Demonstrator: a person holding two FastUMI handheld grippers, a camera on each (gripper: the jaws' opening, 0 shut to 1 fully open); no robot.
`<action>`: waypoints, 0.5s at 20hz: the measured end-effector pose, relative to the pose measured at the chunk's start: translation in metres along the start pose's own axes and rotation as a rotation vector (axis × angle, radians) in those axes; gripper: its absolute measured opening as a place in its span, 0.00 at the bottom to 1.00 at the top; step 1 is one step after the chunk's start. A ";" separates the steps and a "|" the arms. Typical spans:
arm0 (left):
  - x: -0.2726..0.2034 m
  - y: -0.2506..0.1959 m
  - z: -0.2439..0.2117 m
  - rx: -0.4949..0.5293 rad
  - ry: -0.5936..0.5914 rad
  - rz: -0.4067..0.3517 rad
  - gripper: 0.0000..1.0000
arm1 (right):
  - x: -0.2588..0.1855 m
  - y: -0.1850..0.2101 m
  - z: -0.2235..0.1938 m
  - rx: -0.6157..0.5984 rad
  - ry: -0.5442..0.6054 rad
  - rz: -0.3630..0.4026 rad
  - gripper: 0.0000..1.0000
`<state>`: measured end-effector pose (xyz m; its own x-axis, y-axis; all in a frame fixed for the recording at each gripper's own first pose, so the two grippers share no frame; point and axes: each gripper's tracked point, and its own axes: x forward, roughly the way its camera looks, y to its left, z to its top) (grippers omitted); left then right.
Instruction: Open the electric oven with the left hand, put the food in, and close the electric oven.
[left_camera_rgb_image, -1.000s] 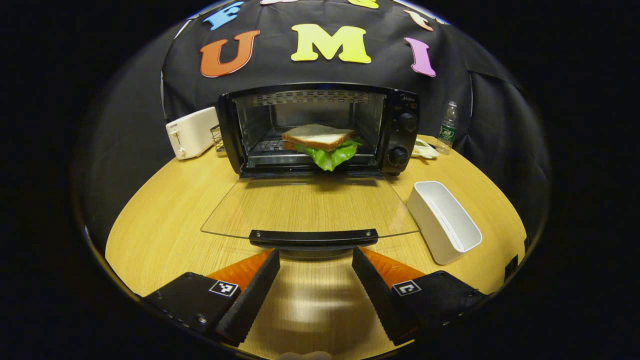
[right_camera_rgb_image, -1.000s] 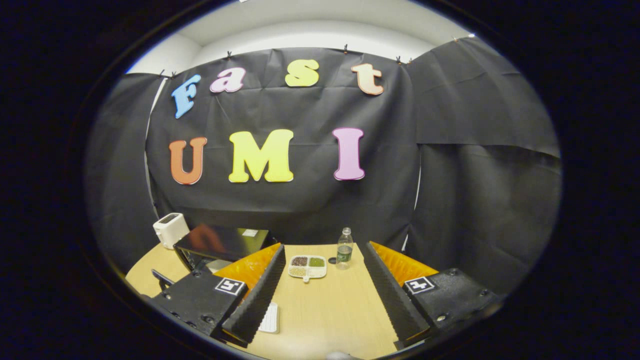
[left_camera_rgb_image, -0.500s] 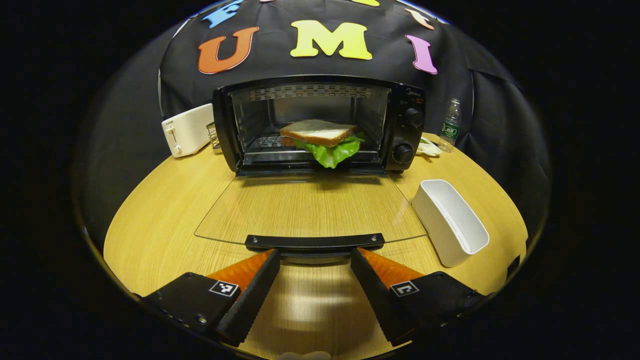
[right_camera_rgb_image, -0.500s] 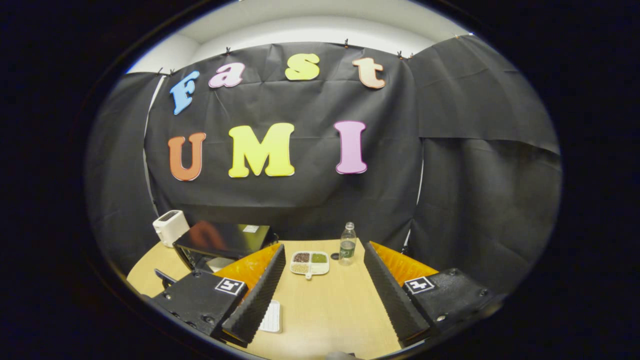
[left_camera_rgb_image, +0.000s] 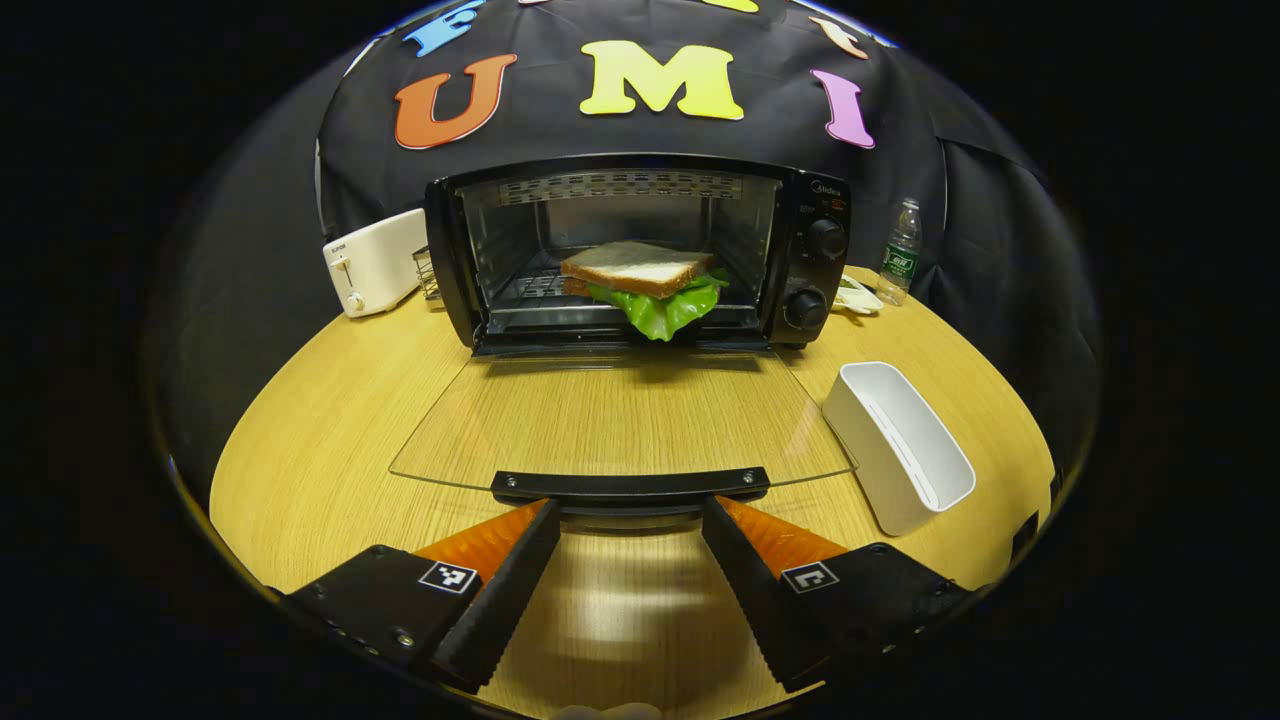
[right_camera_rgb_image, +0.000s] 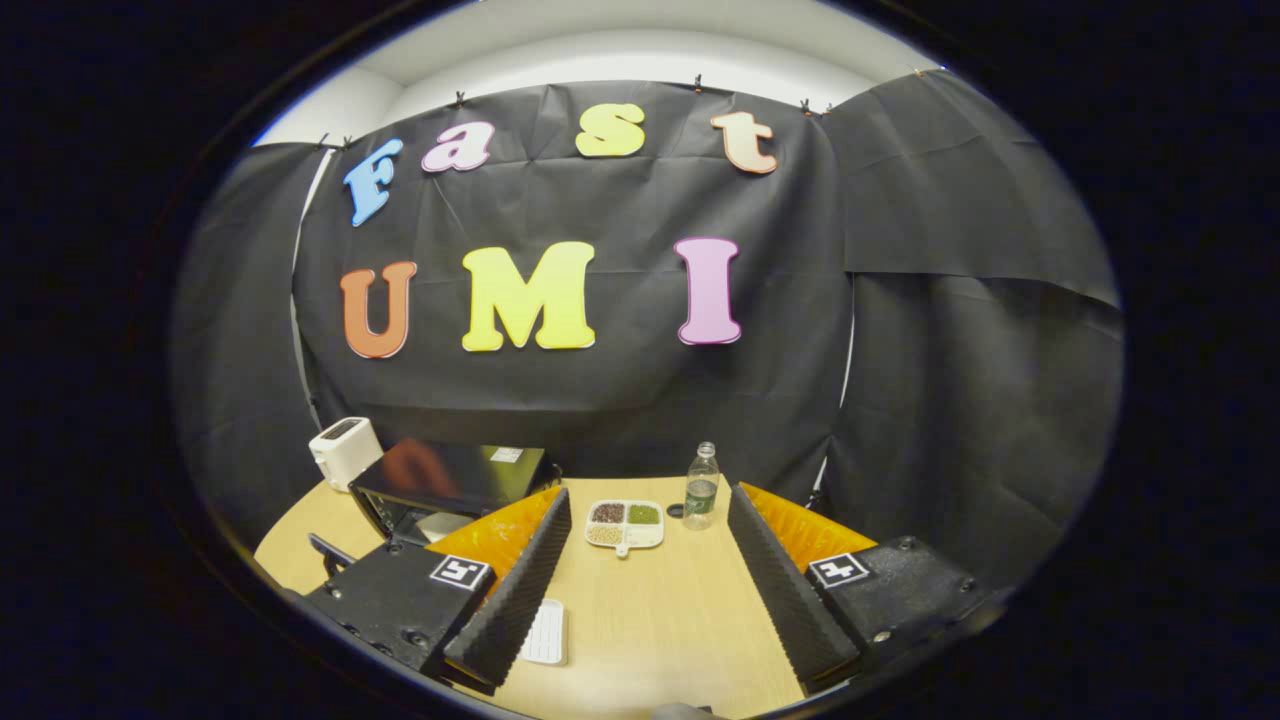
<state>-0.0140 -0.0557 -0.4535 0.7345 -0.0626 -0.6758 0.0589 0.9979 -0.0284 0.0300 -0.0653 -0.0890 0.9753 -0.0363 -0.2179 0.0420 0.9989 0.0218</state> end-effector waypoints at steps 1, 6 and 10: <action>-0.001 0.000 0.002 -0.003 -0.003 0.001 0.95 | 0.000 0.000 0.000 -0.002 -0.003 0.000 0.95; -0.010 -0.003 0.015 0.003 -0.022 0.002 0.95 | -0.001 -0.005 0.003 0.005 -0.011 -0.001 0.95; -0.016 -0.002 0.030 0.005 -0.040 0.003 0.94 | -0.003 -0.006 0.006 0.012 -0.020 0.000 0.95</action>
<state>-0.0051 -0.0570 -0.4203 0.7610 -0.0607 -0.6459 0.0601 0.9979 -0.0229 0.0284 -0.0715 -0.0823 0.9795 -0.0371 -0.1979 0.0446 0.9984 0.0335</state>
